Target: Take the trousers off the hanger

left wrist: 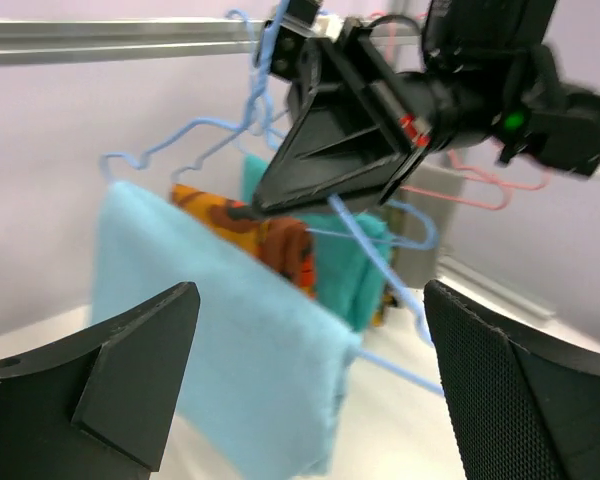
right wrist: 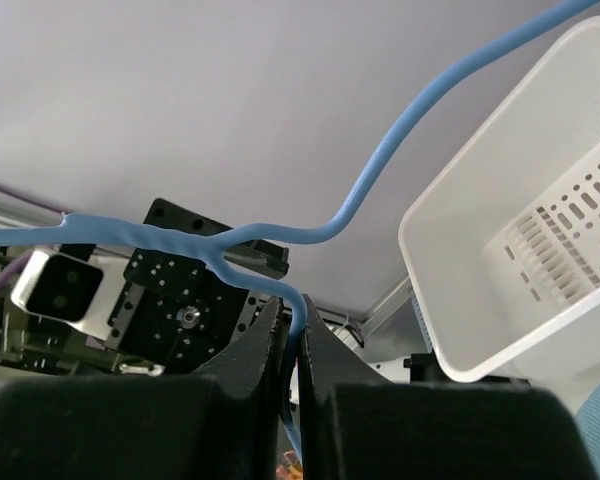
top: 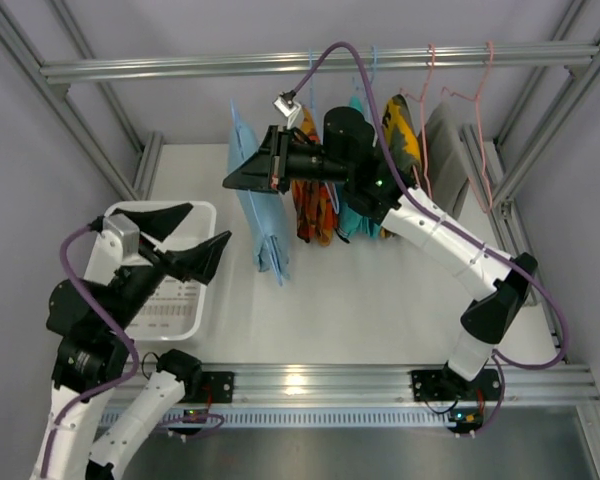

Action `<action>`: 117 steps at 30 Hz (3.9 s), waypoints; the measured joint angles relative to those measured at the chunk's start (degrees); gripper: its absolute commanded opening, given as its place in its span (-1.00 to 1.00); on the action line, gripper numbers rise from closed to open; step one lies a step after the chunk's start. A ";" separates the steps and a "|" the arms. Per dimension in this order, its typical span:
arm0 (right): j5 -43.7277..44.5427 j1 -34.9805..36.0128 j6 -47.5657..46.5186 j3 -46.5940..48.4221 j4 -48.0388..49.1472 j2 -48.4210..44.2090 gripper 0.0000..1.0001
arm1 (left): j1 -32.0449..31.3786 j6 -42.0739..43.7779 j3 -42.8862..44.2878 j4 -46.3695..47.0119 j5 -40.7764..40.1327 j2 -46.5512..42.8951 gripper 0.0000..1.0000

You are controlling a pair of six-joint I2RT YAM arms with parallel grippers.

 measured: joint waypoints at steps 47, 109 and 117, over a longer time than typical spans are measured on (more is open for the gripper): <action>10.62 -0.17 -0.11 10.60 -10.32 1.86 -1.00 | -3.48 21.51 -21.86 23.91 -11.28 14.49 0.43; 15.10 -0.68 3.43 13.64 -14.45 2.08 -1.00 | -3.56 11.85 -18.29 20.55 -1.66 9.05 0.36; 16.90 -1.01 4.46 14.05 -16.02 3.04 -1.00 | -4.09 11.02 -18.27 20.31 -1.40 9.07 0.38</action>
